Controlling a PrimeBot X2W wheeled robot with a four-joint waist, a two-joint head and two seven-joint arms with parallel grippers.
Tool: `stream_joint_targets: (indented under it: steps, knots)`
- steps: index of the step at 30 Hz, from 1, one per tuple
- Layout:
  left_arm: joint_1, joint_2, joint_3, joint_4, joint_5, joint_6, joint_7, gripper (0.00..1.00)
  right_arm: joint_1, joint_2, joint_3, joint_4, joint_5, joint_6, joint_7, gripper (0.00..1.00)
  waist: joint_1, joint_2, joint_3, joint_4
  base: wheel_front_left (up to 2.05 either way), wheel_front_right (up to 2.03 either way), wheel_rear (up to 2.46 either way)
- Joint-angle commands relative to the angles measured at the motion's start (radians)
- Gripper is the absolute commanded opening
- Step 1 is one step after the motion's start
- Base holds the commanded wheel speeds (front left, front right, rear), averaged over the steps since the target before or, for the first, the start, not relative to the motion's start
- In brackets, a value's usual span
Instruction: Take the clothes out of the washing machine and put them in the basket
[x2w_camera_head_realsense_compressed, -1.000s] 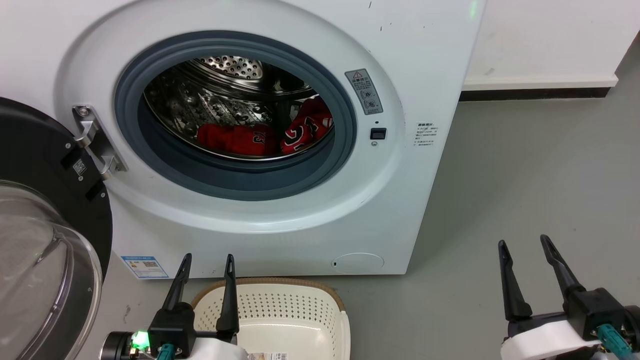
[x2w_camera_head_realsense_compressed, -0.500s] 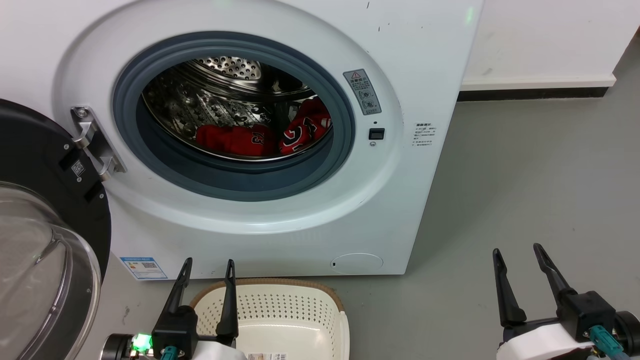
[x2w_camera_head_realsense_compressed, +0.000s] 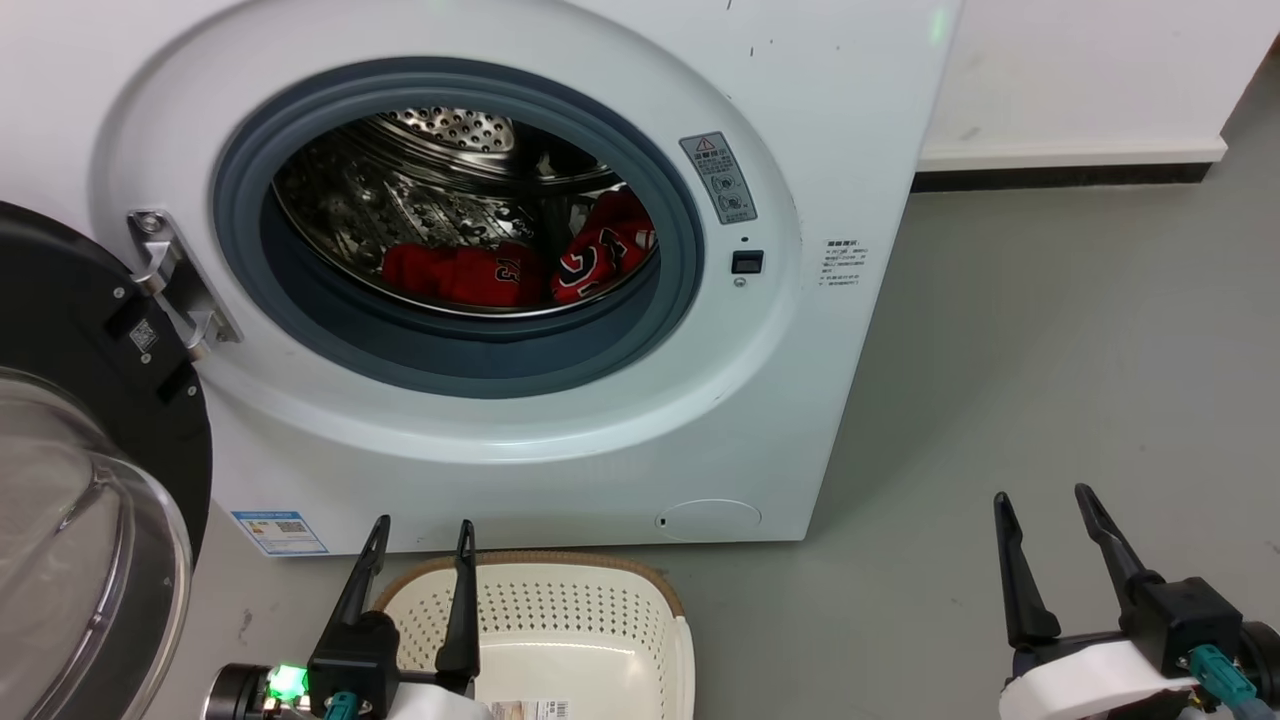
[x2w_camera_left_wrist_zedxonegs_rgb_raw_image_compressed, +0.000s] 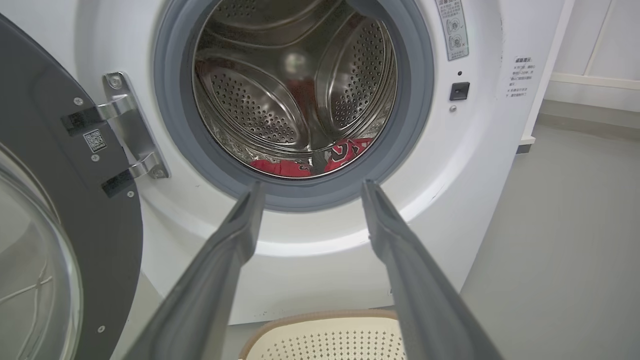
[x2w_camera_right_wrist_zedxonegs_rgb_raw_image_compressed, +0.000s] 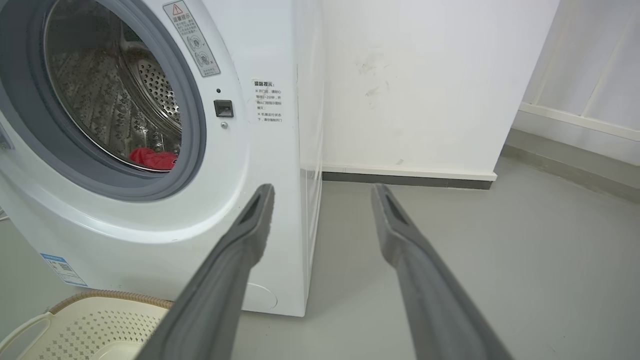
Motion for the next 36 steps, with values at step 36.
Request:
stream_joint_targets:
  steps: [36]
  knots:
    - [-1.444,0.491,-0.221,0.713,-0.040,-0.182,0.556,1.00,-0.272,-0.001,0.170,-0.103,0.193,-0.001,-0.002,1.00,0.0000,0.0000,0.727,-0.314,0.00,0.00,0.00]
